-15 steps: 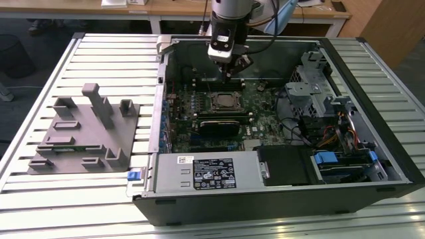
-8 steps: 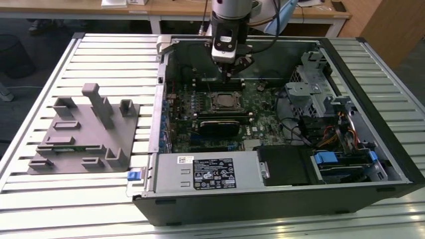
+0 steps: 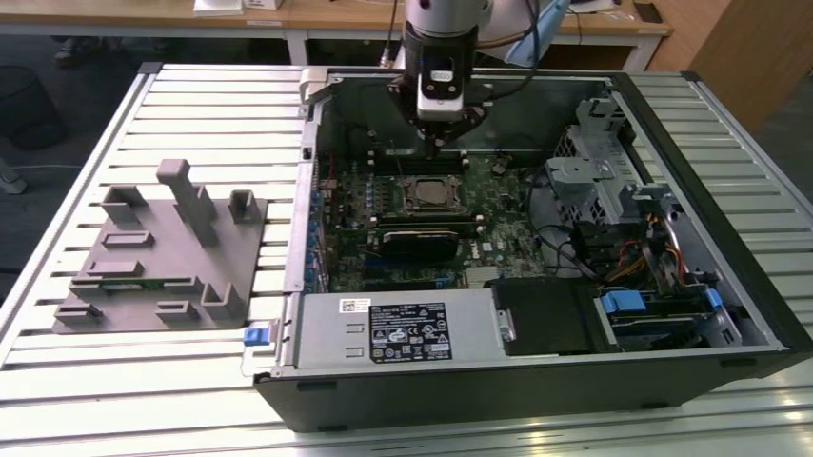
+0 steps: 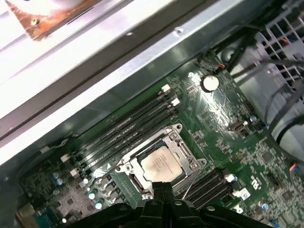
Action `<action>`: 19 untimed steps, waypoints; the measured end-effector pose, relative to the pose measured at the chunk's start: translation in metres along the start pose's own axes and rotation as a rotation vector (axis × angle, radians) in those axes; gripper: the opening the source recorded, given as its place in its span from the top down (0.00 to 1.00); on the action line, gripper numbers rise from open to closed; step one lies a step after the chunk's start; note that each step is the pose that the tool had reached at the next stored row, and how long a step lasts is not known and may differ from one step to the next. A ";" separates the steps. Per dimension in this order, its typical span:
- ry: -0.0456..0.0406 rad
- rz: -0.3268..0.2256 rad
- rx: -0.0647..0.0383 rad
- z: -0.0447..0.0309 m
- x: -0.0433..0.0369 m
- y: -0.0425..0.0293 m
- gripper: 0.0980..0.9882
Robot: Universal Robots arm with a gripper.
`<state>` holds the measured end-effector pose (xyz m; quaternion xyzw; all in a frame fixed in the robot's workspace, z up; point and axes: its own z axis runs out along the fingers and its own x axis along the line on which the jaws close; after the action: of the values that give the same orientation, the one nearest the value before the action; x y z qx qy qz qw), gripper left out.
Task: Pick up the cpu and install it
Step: 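Install the first cpu locking lever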
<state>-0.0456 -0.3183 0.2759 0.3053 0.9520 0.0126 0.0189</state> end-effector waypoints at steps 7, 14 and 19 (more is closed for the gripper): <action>0.0038 -0.107 -0.003 0.0000 0.0000 0.0000 0.99; 0.0059 -0.166 -0.005 0.0000 -0.0002 0.0001 0.99; 0.0080 -0.226 -0.006 0.0001 -0.0007 0.0005 0.99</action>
<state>-0.0447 -0.3183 0.2759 0.1958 0.9804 0.0147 0.0174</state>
